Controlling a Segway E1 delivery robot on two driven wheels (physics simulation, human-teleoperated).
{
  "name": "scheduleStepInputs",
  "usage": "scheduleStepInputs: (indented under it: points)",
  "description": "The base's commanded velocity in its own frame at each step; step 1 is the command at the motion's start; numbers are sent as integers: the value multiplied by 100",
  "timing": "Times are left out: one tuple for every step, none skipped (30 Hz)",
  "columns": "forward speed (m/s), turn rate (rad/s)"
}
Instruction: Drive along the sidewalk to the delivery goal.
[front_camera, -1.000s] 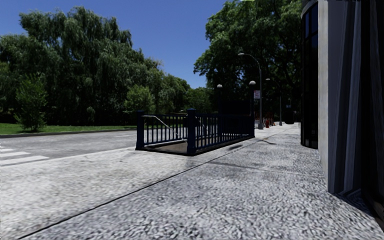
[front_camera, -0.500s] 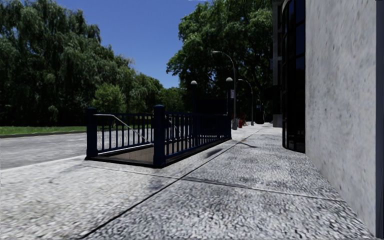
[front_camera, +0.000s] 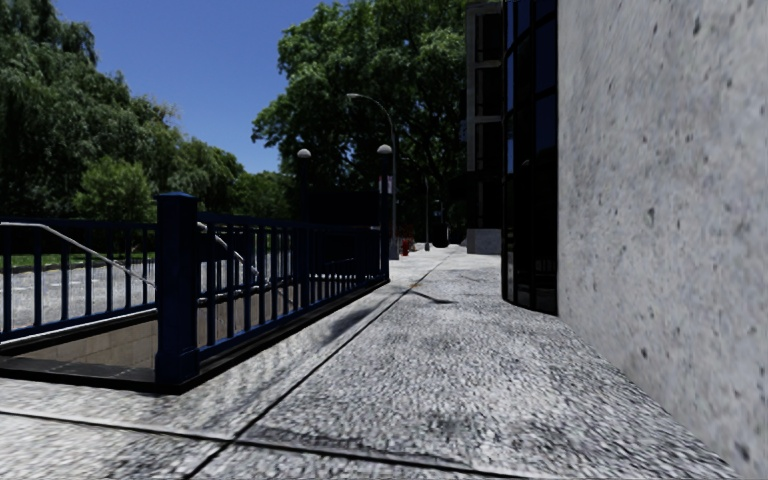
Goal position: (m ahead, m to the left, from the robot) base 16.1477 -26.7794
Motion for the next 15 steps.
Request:
scheduleStepInputs:
  points:
    - [200,-47]
    - [200,-46]
    - [200,-46]
    - [200,-46]
    - [200,-46]
    - [200,-43]
    - [200,-32]
    - [200,-32]
    - [200,-5]
    - [200,0]
    - [200,0]
    - [200,0]
    - [200,0]
    - [200,0]
    - [200,0]
